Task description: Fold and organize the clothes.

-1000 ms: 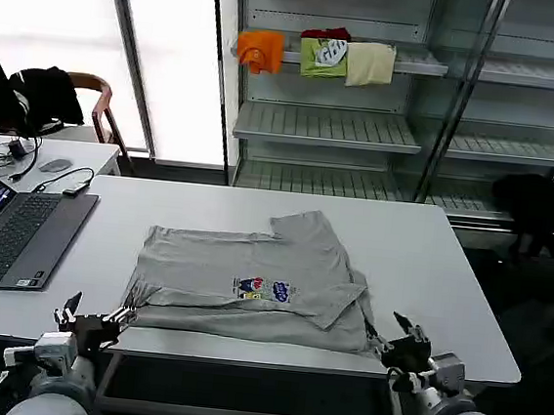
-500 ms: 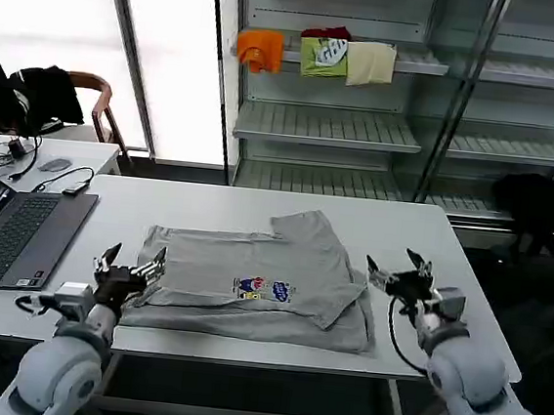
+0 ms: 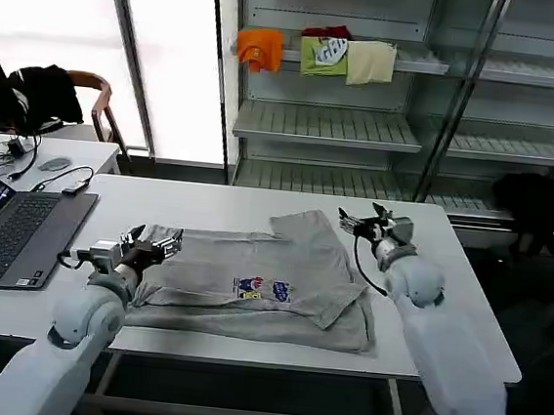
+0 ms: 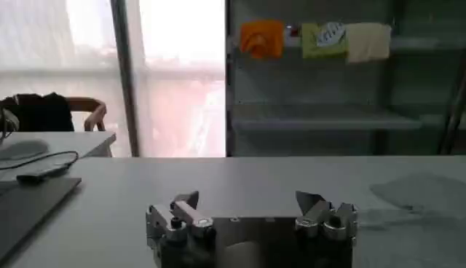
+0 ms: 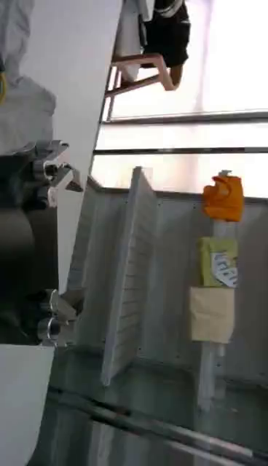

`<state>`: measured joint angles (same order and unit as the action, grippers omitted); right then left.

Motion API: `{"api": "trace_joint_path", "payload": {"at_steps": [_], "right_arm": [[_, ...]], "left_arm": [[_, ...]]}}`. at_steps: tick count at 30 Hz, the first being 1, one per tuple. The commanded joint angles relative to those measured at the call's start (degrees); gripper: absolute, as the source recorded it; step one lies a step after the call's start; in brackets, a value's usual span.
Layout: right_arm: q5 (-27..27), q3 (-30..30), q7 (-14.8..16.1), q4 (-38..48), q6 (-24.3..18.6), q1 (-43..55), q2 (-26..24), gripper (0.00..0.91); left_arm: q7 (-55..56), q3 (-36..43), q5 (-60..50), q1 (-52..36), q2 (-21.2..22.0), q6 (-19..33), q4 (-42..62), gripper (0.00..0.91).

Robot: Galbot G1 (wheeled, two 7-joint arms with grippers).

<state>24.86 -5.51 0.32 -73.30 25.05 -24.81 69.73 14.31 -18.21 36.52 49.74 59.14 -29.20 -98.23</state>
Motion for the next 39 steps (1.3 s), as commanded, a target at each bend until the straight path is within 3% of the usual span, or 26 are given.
{"api": "trace_joint_path", "payload": {"at_steps": [1,10,26,27,28,30,32,33,34,36,39], "right_arm": [[-7.12,2.86,6.09,26.09,1.35,13.81,12.1,0.907],[-9.91,2.98,8.01,28.38,3.6,14.86,13.45,0.907],[-11.1,2.95,9.49,29.19,2.42,13.55,13.74,0.907],[-11.13,2.94,9.52,28.96,2.42,13.2,13.62,0.877],[-11.16,2.95,9.58,28.79,2.43,12.92,13.5,0.776],[-11.15,2.94,9.77,28.67,2.37,12.57,13.26,0.715],[-11.24,2.92,9.97,28.67,2.17,12.43,13.08,0.564],[-11.28,2.89,10.16,28.52,2.08,12.22,12.93,0.554],[-11.28,2.89,10.23,28.36,2.05,12.11,12.78,0.524],[-11.24,2.87,10.39,27.95,2.08,11.69,12.61,0.494],[-11.26,2.97,10.66,27.6,2.0,11.43,12.31,0.453]], "left_arm": [[-2.11,2.26,-2.22,-10.11,1.18,-3.85,13.98,0.907],[-1.97,3.58,-3.82,-12.55,1.9,-3.97,18.4,0.907],[-6.84,2.26,-5.84,-15.45,4.21,-3.85,27.98,0.907],[-7.65,2.06,-6.1,-15.31,4.31,-3.86,28.37,0.907],[-7.82,1.99,-6.37,-15.24,4.39,-3.84,28.57,0.786],[-8.41,1.75,-6.5,-15.21,4.41,-3.83,29.06,0.665],[-8.91,1.69,-6.54,-15.18,4.33,-3.84,29.16,0.373],[-9.24,1.68,-6.56,-15.14,4.27,-3.84,29.13,0.292],[-9.51,1.7,-6.64,-15.08,4.24,-3.85,29.16,0.101],[-10.24,1.45,-7.42,-14.96,4.31,-3.84,29.36,0.02],[-10.95,1.35,-8.21,-14.67,4.24,-3.82,29.35,0.02]]}}
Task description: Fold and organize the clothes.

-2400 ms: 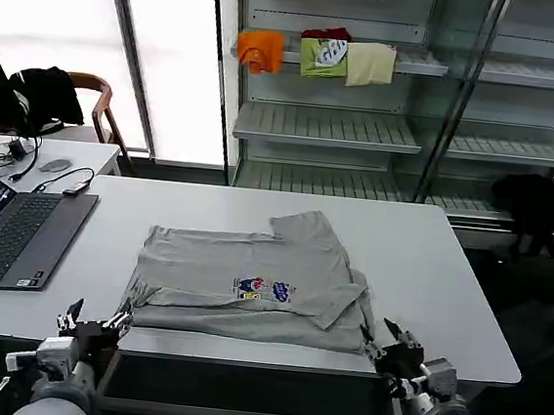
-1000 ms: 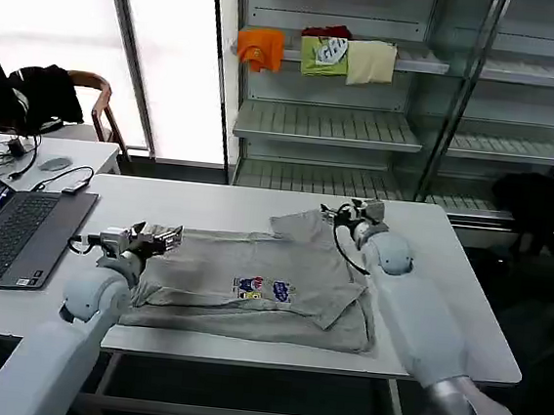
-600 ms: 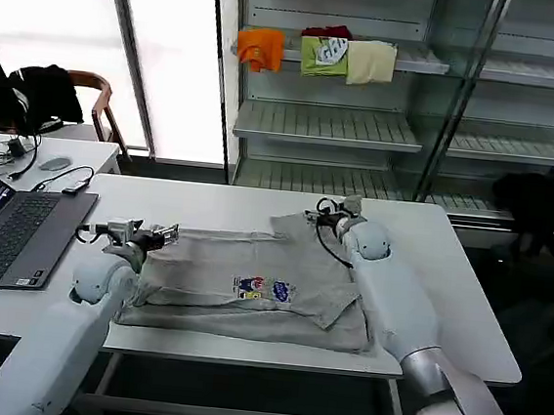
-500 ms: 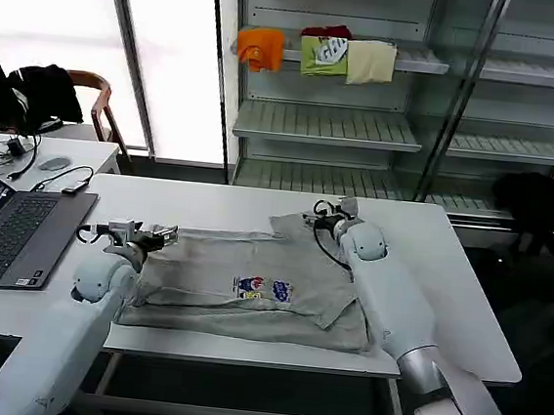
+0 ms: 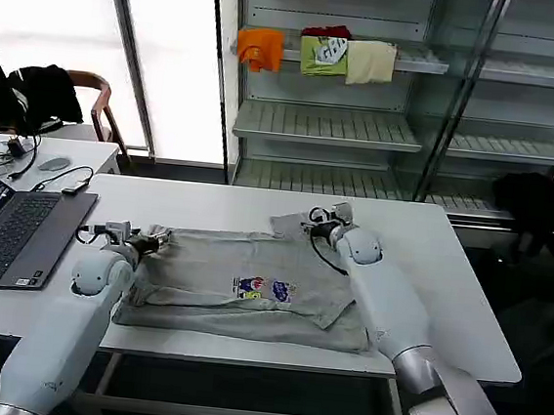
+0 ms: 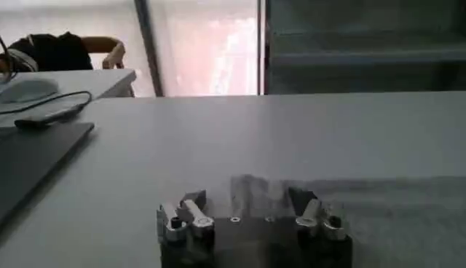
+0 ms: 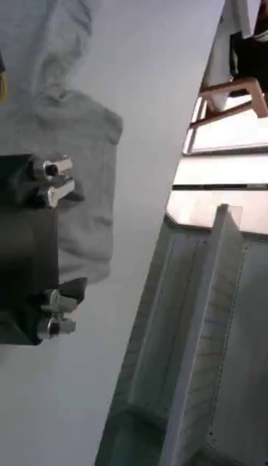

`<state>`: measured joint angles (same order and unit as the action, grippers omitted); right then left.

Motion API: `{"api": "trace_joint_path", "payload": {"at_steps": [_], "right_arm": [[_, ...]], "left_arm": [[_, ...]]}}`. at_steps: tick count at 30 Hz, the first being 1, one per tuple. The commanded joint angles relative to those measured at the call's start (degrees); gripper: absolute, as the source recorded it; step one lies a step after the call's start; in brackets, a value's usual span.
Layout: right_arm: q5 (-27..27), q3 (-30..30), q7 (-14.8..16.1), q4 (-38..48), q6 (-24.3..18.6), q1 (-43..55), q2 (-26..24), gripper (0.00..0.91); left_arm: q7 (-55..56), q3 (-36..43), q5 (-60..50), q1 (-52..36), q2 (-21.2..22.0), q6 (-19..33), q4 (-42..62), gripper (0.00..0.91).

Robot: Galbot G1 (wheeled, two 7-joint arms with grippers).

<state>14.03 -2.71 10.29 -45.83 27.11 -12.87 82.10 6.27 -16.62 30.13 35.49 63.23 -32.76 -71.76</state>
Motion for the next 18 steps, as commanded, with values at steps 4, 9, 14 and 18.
{"api": "trace_joint_path", "payload": {"at_steps": [4,9,14,18], "right_arm": [[-0.44,0.11,1.02,0.13,-0.34,-0.62,-0.18,0.363],[0.26,0.12,1.42,-2.61,-1.62,-0.95,-1.12,0.242],[2.29,0.53,1.41,-6.81,-2.61,-1.2,-2.54,0.131],[5.56,2.42,0.55,-11.52,-2.42,-1.66,-4.75,0.01]], "left_arm": [[-3.36,-0.18,-2.21,-0.21,0.01,-0.26,2.36,0.02],[-3.2,-0.53,-1.58,0.6,-0.47,0.63,0.33,0.01],[-2.14,-0.56,1.68,1.6,-1.0,2.89,-3.85,0.02],[-1.36,-0.56,3.83,2.86,-1.95,3.76,-8.13,0.02]]}}
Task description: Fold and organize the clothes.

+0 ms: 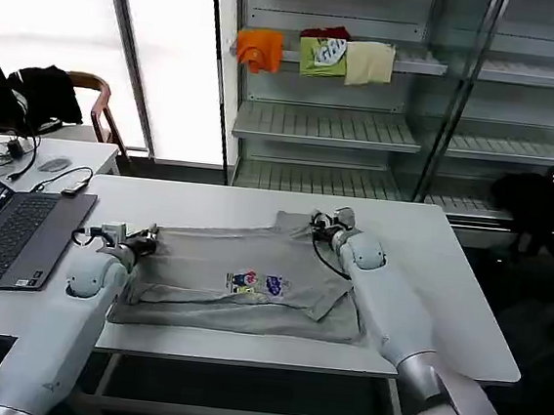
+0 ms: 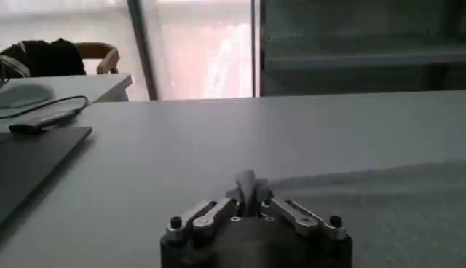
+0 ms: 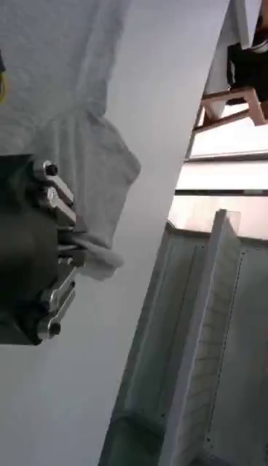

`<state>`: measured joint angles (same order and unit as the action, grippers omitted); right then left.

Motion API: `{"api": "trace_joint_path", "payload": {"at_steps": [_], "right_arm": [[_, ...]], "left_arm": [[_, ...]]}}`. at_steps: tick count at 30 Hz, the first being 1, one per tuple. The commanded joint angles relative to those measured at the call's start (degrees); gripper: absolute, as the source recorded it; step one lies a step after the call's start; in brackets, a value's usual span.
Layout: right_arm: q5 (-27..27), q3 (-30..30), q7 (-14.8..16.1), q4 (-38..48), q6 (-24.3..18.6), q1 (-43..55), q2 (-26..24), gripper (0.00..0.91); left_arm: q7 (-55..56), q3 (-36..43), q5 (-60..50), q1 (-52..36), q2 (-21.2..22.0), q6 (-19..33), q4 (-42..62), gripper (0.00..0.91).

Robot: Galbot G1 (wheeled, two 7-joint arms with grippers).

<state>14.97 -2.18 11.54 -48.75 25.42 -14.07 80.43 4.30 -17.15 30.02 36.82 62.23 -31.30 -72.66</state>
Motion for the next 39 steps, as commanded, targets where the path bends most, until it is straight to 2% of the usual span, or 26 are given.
{"api": "trace_joint_path", "payload": {"at_steps": [1,14,17,22,23,24,27,28,29,30,33,39], "right_arm": [[5.25,2.49,-0.98,-10.3,-0.58,-0.69,-3.69,0.01],[12.9,2.69,-3.48,-31.49,4.95,-7.12,-13.24,0.0],[13.02,2.58,-3.72,-32.77,5.23,-8.0,-14.46,0.0],[11.78,2.26,-4.37,-30.61,4.69,-8.57,-13.64,0.0],[10.52,2.27,-4.38,-29.16,3.44,-8.38,-13.1,0.071],[8.5,2.27,-4.13,-26.63,2.12,-8.04,-12.44,0.464],[4.67,2.38,-3.86,-17.14,-2.08,-6.11,-10.04,0.554],[3.5,2.39,-3.76,-14.65,-3.38,-5.5,-9.13,0.756],[2.91,2.38,-3.68,-11.22,-4.4,-5.18,-8.5,0.756],[1.37,2.11,-3.29,-7.93,-5.81,-4.42,-6.67,0.877],[-1.17,-0.57,-3.25,-0.93,-7.48,-3.37,-3.36,0.897],[-2.21,-1.03,-3.9,5.34,-9.16,-1.62,-0.35,0.897]], "left_arm": [[0.83,-0.04,4.44,1.78,-1.16,2.53,-7.98,0.02],[1.61,-1.85,8.07,8.35,-5.46,3.79,-19.22,0.02],[1.56,-2.46,8.05,9.08,-5.97,3.92,-19.64,0.02],[1.55,-2.89,8.13,10.4,-6.27,3.97,-20.77,0.02],[1.48,-2.83,8.01,10.58,-6.23,4.0,-20.84,0.02],[1.51,-2.73,7.94,10.74,-6.14,4.03,-20.87,0.02],[1.5,-2.43,7.62,10.85,-5.65,4.04,-20.8,0.02],[1.5,-2.33,7.57,10.85,-5.48,4.05,-20.82,0.02],[1.5,-2.21,7.32,10.79,-5.3,4.04,-20.73,0.02],[1.52,-2.1,7.21,10.75,-5.12,4.04,-20.67,0.02],[1.52,-1.92,6.91,10.82,-4.91,4.02,-20.84,0.02],[1.52,-1.6,6.55,10.6,-4.58,4.0,-20.65,0.02]]}}
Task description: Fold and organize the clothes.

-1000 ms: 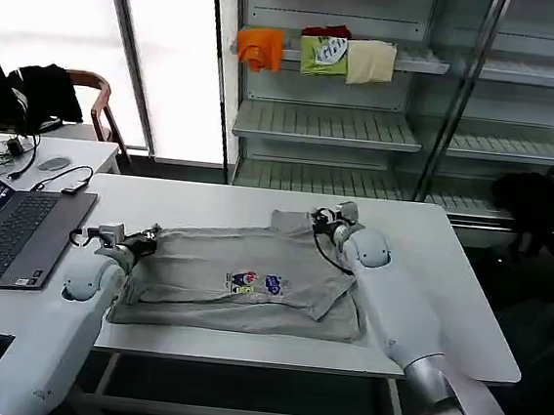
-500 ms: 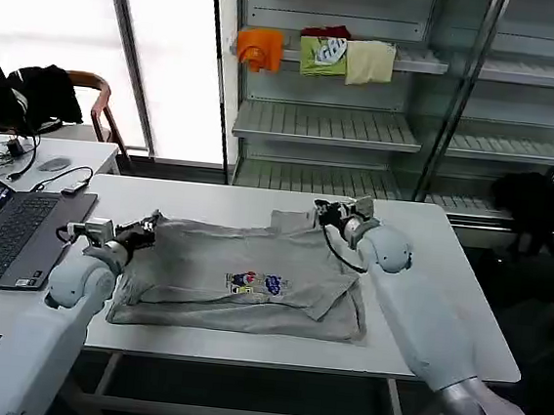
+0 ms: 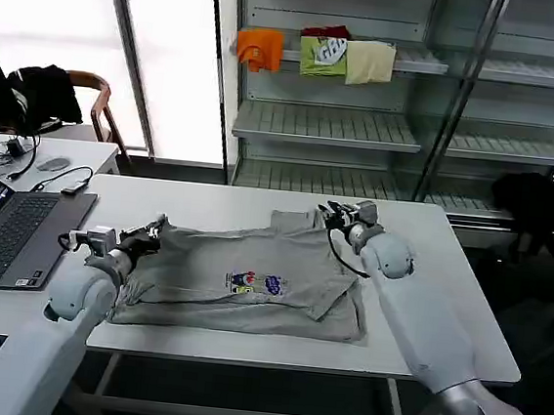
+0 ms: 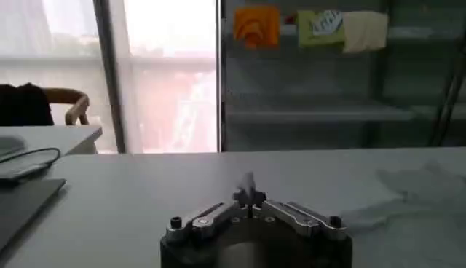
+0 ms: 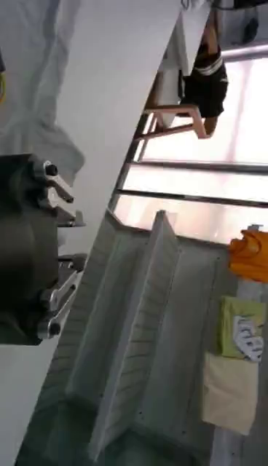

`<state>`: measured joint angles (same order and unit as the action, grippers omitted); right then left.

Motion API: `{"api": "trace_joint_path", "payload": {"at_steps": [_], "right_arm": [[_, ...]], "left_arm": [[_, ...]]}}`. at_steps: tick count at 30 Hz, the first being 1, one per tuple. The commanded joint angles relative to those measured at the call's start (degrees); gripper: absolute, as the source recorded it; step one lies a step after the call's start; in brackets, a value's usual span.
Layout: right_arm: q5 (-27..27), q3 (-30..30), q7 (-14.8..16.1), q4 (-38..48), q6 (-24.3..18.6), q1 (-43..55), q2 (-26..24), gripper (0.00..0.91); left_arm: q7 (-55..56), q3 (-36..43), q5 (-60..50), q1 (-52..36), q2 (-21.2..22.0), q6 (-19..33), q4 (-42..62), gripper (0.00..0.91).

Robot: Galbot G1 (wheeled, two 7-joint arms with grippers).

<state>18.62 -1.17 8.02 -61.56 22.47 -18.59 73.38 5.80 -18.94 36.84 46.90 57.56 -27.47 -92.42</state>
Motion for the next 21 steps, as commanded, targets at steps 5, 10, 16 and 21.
{"api": "trace_joint_path", "payload": {"at_steps": [5,10,16,21], "right_arm": [[-6.49,-1.86,-0.29,19.67,-6.63,2.88,7.66,0.907],[-6.8,-1.76,-0.07,21.37,-6.78,2.51,8.41,0.907],[-7.05,-1.63,-0.12,19.8,-7.41,1.87,8.38,0.856],[-6.09,-1.62,-0.22,17.99,-7.0,2.33,8.46,0.856]], "left_arm": [[-0.03,0.39,-0.51,0.4,0.11,0.18,-0.69,0.02],[-0.27,0.6,-0.48,0.36,0.22,0.23,-0.8,0.02],[-0.31,0.84,-0.8,0.43,0.7,0.24,-0.94,0.02],[-0.3,0.79,-0.76,0.5,0.65,0.21,-1.2,0.02]]}}
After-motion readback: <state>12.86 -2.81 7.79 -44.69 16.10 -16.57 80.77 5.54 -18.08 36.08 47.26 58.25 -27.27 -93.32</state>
